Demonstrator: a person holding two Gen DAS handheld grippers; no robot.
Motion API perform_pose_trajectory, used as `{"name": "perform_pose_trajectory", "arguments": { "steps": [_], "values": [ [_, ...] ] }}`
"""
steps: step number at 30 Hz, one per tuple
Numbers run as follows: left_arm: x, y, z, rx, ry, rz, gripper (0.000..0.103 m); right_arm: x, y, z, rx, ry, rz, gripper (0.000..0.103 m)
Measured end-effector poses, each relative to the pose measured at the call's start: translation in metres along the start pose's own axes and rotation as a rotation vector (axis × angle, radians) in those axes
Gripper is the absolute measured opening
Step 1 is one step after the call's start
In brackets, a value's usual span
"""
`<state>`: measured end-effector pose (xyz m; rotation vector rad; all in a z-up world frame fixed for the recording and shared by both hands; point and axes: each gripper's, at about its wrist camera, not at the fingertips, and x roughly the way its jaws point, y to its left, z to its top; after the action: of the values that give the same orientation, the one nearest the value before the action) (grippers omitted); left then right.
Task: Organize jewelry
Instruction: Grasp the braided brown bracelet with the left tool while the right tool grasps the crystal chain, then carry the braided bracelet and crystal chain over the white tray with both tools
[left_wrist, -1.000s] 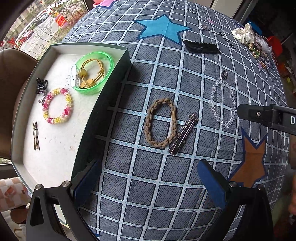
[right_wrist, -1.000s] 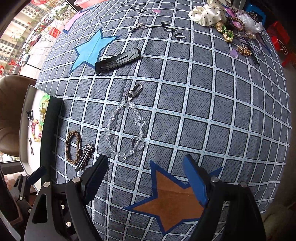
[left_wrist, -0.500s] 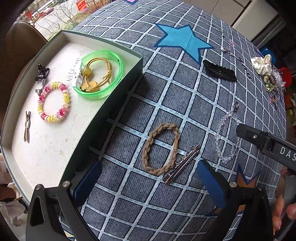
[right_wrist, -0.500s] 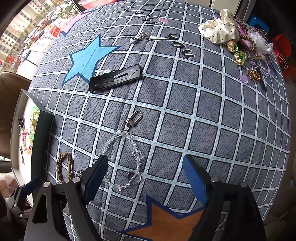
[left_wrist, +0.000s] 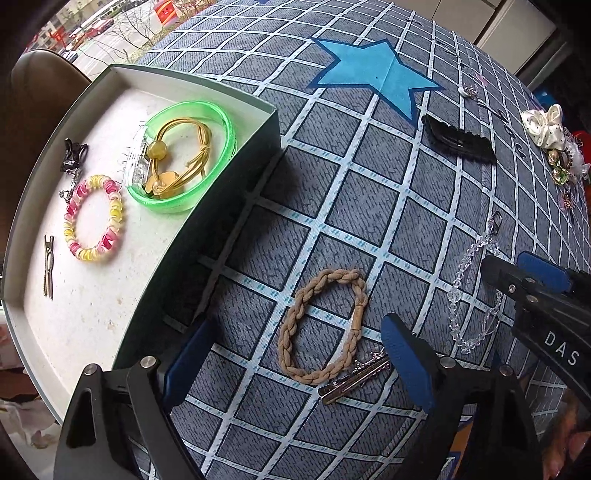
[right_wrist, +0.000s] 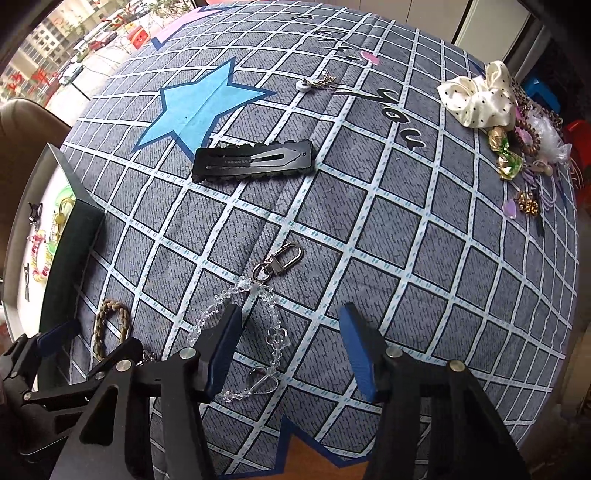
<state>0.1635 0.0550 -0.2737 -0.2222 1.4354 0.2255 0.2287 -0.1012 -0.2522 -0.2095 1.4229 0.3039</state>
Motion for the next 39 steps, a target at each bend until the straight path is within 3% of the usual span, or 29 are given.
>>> {"name": "perform_pose_trajectory", "arguments": {
  "steps": [3, 5, 6, 8, 9, 15, 22, 29, 39],
  "values": [
    [-0.006, -0.009, 0.0, 0.037, -0.015, -0.005, 0.08, 0.0, 0.009, -0.001, -0.033, -0.01, -0.015, 0.039],
    [-0.012, -0.019, 0.0, 0.078, -0.026, -0.011, 0.055, -0.001, 0.012, -0.001, -0.044, -0.012, -0.014, 0.025],
    [-0.013, -0.022, 0.001, 0.097, -0.027, -0.013, 0.047, -0.001, 0.013, -0.001, -0.05, -0.01, -0.014, 0.011],
    [-0.017, -0.027, 0.006, 0.12, -0.02, -0.021, 0.02, 0.0, 0.015, -0.001, -0.047, -0.008, -0.013, 0.009],
    [-0.018, -0.029, 0.007, 0.125, -0.015, -0.037, 0.018, 0.0, 0.013, -0.001, -0.034, -0.008, -0.003, 0.007],
    [-0.034, -0.036, 0.006, 0.142, -0.011, -0.132, 0.019, -0.008, -0.009, -0.015, 0.1, -0.016, 0.095, 0.005],
    [-0.065, -0.039, 0.001, 0.202, -0.037, -0.171, 0.019, -0.031, -0.026, -0.038, 0.197, -0.031, 0.176, 0.005],
    [-0.089, -0.012, -0.035, 0.254, -0.07, -0.208, 0.019, -0.057, -0.025, -0.056, 0.234, -0.053, 0.193, 0.005],
    [-0.122, 0.037, -0.045, 0.258, -0.112, -0.222, 0.019, -0.095, -0.002, -0.066, 0.228, -0.083, 0.183, 0.005]
  ]
}}
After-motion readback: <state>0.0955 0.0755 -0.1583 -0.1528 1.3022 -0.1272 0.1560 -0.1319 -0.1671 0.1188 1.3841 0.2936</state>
